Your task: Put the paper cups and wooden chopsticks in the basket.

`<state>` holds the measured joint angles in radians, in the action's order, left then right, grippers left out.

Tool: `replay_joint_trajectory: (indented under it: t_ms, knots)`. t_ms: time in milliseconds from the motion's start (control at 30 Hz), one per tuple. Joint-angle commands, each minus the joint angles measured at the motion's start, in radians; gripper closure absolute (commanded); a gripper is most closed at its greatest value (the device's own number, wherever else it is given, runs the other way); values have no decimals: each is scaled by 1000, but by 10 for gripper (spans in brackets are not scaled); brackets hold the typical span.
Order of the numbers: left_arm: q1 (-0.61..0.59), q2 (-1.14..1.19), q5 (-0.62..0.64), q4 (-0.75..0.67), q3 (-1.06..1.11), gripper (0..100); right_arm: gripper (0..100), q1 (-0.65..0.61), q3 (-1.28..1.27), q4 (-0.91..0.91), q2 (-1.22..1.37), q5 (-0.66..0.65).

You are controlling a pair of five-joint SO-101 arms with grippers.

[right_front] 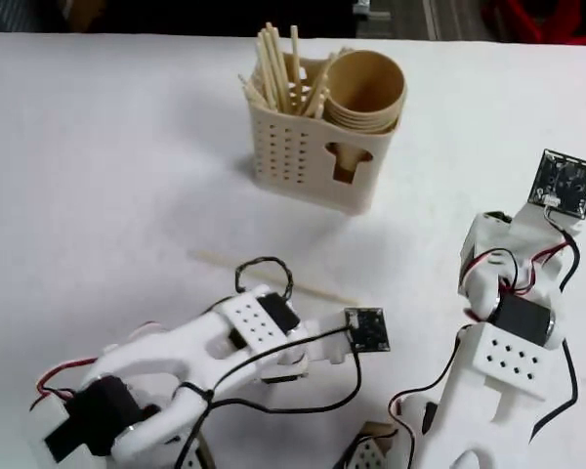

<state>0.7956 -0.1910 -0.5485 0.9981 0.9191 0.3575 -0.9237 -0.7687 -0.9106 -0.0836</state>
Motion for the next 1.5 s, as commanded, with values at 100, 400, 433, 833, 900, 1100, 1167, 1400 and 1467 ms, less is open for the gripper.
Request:
replay_joint_trajectory:
  t_ms: [100,400,433,833,900,1100,1167,1400,1467]
  knots:
    - [2,-7,2,207,-161,978,981,4,8,18,-16,8]
    - [-174,-7,0,385,-430,979,981,4,8,18,-16,8]
    - [-200,-7,0,404,-470,979,981,2,8,18,-16,8]
    - [-280,-7,71,646,-1119,978,981,-5,8,18,-8,8]
    - [-280,-7,101,646,-1235,978,981,-21,6,18,-8,8]
    - [-280,-5,193,560,-1547,978,981,-36,5,18,-7,8]
    - [-280,-5,213,497,-1610,978,981,-36,-2,18,-7,8]
    - [-288,7,276,212,-1625,978,981,-36,-26,58,-10,8]
    - [-292,13,307,95,-1574,979,981,-36,-31,70,-8,8]
